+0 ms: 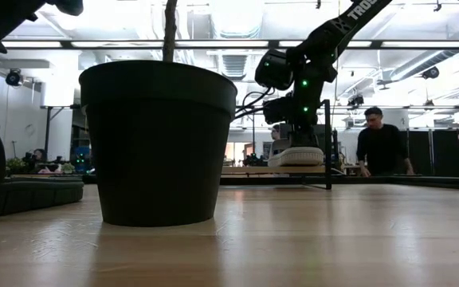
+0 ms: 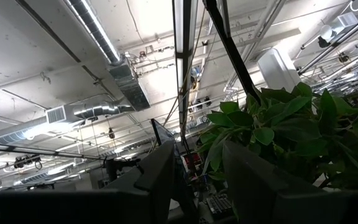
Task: Pick and place slides into the shelf
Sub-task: Put the gray slide on the shelf
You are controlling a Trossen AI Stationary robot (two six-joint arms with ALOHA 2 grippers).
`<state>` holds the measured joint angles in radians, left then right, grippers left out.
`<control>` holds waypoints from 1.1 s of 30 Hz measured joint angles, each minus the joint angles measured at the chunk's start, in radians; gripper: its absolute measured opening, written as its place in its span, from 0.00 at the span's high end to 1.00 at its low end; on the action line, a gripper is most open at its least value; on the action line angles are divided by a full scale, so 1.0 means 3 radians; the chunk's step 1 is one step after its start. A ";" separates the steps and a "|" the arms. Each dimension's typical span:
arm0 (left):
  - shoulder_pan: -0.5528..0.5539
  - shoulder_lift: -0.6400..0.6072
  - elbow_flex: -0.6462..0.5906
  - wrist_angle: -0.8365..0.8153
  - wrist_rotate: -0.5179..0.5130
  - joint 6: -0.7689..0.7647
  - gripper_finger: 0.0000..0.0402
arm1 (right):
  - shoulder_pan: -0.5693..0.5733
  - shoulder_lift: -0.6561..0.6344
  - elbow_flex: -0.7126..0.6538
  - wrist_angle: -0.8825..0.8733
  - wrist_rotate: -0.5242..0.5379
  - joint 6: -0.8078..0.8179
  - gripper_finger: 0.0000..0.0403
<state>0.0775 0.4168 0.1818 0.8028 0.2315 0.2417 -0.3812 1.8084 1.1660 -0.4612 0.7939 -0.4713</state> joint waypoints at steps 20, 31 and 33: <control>0.0000 0.0000 0.0000 0.0000 -0.0001 0.0000 0.69 | 0.0182 -0.0221 0.0001 -0.0015 -0.0128 0.0000 0.58; 0.0000 0.0000 0.0000 0.0000 0.0001 0.0001 0.69 | 0.0425 -0.0295 0.0077 -0.0005 -0.0143 0.0025 0.58; -0.0001 0.0003 0.0000 0.0000 -0.0001 0.0001 0.69 | 0.0448 -0.0298 0.0118 0.0007 -0.0152 0.0025 0.58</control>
<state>0.0773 0.4175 0.1818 0.8028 0.2314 0.2420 -0.2468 1.7191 1.2013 -0.4591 0.7484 -0.4637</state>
